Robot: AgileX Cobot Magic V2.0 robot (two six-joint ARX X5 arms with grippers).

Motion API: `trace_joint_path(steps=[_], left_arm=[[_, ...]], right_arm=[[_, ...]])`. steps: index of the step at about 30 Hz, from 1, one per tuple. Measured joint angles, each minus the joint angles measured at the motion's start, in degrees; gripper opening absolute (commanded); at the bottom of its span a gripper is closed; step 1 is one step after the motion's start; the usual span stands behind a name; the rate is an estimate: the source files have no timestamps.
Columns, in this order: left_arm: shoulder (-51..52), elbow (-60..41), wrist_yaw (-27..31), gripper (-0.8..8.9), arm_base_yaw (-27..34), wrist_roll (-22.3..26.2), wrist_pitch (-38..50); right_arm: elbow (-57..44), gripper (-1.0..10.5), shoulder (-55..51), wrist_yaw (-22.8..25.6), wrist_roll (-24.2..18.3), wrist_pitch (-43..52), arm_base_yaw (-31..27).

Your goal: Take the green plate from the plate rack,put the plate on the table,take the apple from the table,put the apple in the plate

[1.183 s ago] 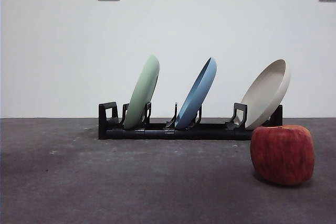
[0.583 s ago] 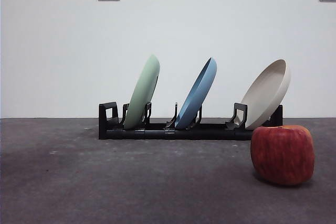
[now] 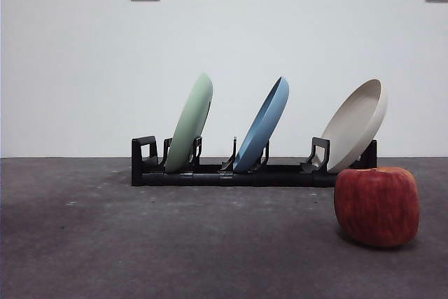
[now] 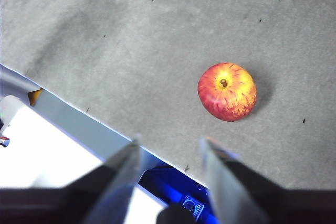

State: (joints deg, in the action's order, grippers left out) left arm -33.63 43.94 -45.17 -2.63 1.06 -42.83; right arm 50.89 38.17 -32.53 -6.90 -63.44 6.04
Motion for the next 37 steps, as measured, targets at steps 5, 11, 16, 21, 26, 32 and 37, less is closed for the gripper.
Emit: trace_joint_path(steps=[5,11,16,21,26,32,37], left_arm=[[0.00,0.00,0.00,5.07,0.00,0.02,0.11],[-1.62,0.33,0.02,5.07,0.00,0.04,1.40],[-6.10,3.21,1.16,5.07,-0.17,0.02,2.95],[-12.72,8.24,4.11,5.07,-2.93,0.02,8.24],[-21.81,14.62,8.50,5.07,-7.76,0.02,13.29],[-35.47,22.77,15.28,5.07,-12.79,0.02,20.52],[-46.90,29.66,19.69,5.07,-15.30,0.02,24.30]], right_arm=[[0.00,6.3,0.07,0.02,0.00,-0.33,0.00],[0.00,6.3,0.13,-0.04,0.07,-0.44,0.00],[0.00,6.3,0.33,-0.04,0.04,-0.42,0.00],[0.00,6.3,0.42,-0.04,0.04,-0.42,0.00],[0.00,6.3,0.44,-0.04,0.04,-0.42,0.00],[0.00,6.3,0.44,-0.04,0.04,-0.42,0.00],[0.00,6.3,0.44,-0.04,0.04,-0.42,0.00]])
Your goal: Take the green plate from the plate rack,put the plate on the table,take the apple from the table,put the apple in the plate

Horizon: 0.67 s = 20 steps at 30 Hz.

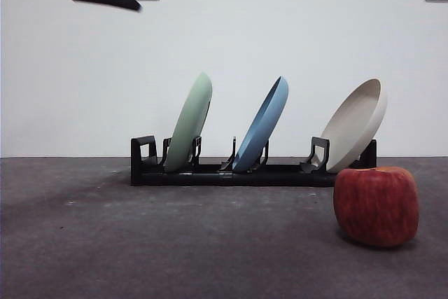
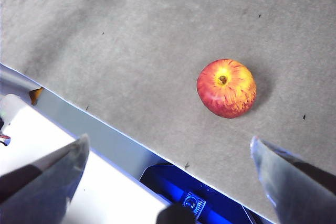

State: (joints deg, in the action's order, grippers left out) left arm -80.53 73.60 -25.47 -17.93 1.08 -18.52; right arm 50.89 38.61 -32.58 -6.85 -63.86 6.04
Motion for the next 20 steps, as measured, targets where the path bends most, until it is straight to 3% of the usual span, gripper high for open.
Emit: trace_joint_path(steps=[11,20], left_arm=[[-21.03,11.52,7.02,5.07,-2.27,0.00,7.06],[-28.83,12.66,9.49,4.98,-3.15,-0.02,12.59]], right_arm=[[0.00,6.3,0.00,0.00,0.00,-0.70,0.00],[0.00,6.3,0.00,0.00,0.00,-0.96,0.00]])
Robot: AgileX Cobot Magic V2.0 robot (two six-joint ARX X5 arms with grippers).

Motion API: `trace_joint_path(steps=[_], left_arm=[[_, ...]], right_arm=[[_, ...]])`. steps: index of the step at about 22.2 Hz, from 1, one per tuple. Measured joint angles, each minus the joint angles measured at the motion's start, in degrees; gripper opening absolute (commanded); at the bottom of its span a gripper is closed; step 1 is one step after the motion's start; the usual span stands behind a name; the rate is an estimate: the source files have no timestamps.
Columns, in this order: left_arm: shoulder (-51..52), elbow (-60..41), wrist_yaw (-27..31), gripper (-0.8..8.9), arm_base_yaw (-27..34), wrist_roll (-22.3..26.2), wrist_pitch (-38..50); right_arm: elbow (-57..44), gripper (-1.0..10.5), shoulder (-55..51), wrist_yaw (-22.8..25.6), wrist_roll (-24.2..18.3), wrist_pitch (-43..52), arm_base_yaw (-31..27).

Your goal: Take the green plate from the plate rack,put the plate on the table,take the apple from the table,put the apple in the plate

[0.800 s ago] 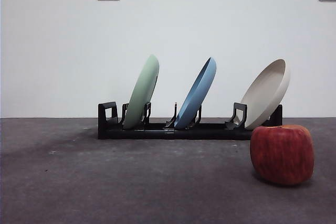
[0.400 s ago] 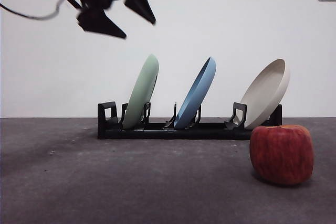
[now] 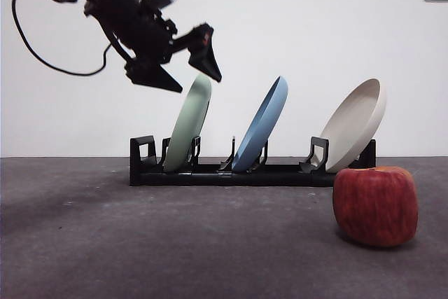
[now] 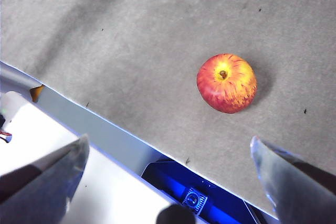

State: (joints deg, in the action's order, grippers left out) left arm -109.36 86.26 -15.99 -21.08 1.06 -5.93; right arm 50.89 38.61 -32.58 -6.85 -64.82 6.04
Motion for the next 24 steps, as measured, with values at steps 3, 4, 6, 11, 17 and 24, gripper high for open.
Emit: trace_joint_path(steps=[3,4,6,11,17,24], left_arm=[[-1.01,0.00,1.36,4.60,-0.33,0.00,0.07],[-1.11,0.00,2.32,4.06,-0.50,0.00,0.04],[-1.16,0.00,2.69,3.15,-0.70,0.00,0.11],[-1.16,0.00,2.51,2.40,-0.83,0.00,0.37],[-1.16,0.00,0.68,0.16,-0.83,-0.02,-0.22],[-1.16,0.00,-2.89,-0.08,-0.52,-2.23,-0.31]], right_arm=[[0.00,6.3,0.00,0.00,0.00,0.00,0.00],[0.00,6.3,0.00,0.00,0.00,0.00,0.00],[0.00,6.3,0.00,0.00,0.00,-0.02,0.00],[0.00,6.3,0.00,0.02,0.00,0.00,0.00],[0.00,6.3,0.00,0.02,0.00,0.00,0.00],[0.00,6.3,0.00,0.02,0.00,-0.02,0.00]])
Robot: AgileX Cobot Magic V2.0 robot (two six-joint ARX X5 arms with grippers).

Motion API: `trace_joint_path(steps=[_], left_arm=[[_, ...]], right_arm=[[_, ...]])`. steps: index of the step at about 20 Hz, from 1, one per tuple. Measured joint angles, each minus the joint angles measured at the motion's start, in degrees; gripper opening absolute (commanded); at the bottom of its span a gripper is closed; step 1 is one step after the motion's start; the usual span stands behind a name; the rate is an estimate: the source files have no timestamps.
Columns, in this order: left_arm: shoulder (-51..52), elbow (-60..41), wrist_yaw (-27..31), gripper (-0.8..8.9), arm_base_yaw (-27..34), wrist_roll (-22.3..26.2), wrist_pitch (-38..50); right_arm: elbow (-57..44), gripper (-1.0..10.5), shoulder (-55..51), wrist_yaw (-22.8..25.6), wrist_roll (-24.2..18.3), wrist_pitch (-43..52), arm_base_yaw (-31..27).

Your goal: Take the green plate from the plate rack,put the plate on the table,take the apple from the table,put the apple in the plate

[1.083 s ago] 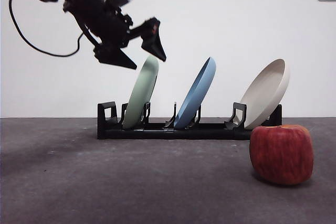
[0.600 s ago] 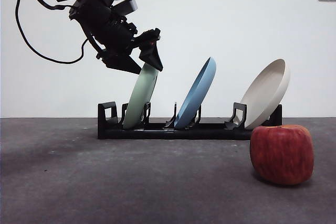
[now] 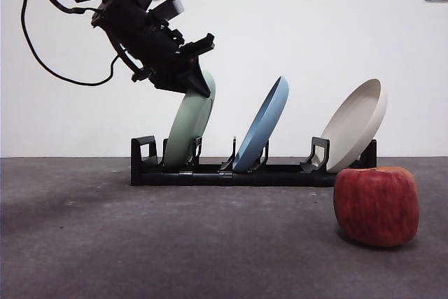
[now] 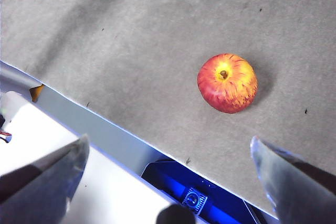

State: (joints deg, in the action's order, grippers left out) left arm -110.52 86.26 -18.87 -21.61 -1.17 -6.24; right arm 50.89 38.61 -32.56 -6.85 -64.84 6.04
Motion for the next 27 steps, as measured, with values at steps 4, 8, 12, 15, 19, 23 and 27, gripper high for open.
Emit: trace_joint_path(steps=[4,8,12,15,19,23,27], left_arm=[[0.00,0.02,-1.27,-0.08,0.44,-1.46,0.22],[0.52,0.02,-2.10,-0.08,0.96,-3.26,-0.11],[2.89,0.02,-2.45,-0.08,1.07,-4.46,-0.96],[6.36,0.02,-3.21,-0.08,1.03,-4.68,-0.94],[11.89,0.04,-3.48,-0.08,1.03,-4.83,-2.54],[16.68,0.04,-3.54,-0.07,0.90,-4.35,-8.92],[22.53,0.04,-2.36,-0.06,-0.96,0.81,-19.43]], right_arm=[[0.00,6.3,0.00,-0.02,0.00,0.00,0.00],[0.00,6.3,0.00,-0.02,0.00,0.00,0.00],[0.00,6.3,0.02,-0.02,0.00,0.00,0.00],[0.00,6.3,0.02,0.00,0.00,0.00,0.00],[0.00,6.3,0.02,-0.02,0.00,-0.02,0.00],[0.00,6.3,0.02,-0.02,0.00,0.00,0.00],[0.00,6.3,0.02,0.00,0.00,-0.02,0.00]])
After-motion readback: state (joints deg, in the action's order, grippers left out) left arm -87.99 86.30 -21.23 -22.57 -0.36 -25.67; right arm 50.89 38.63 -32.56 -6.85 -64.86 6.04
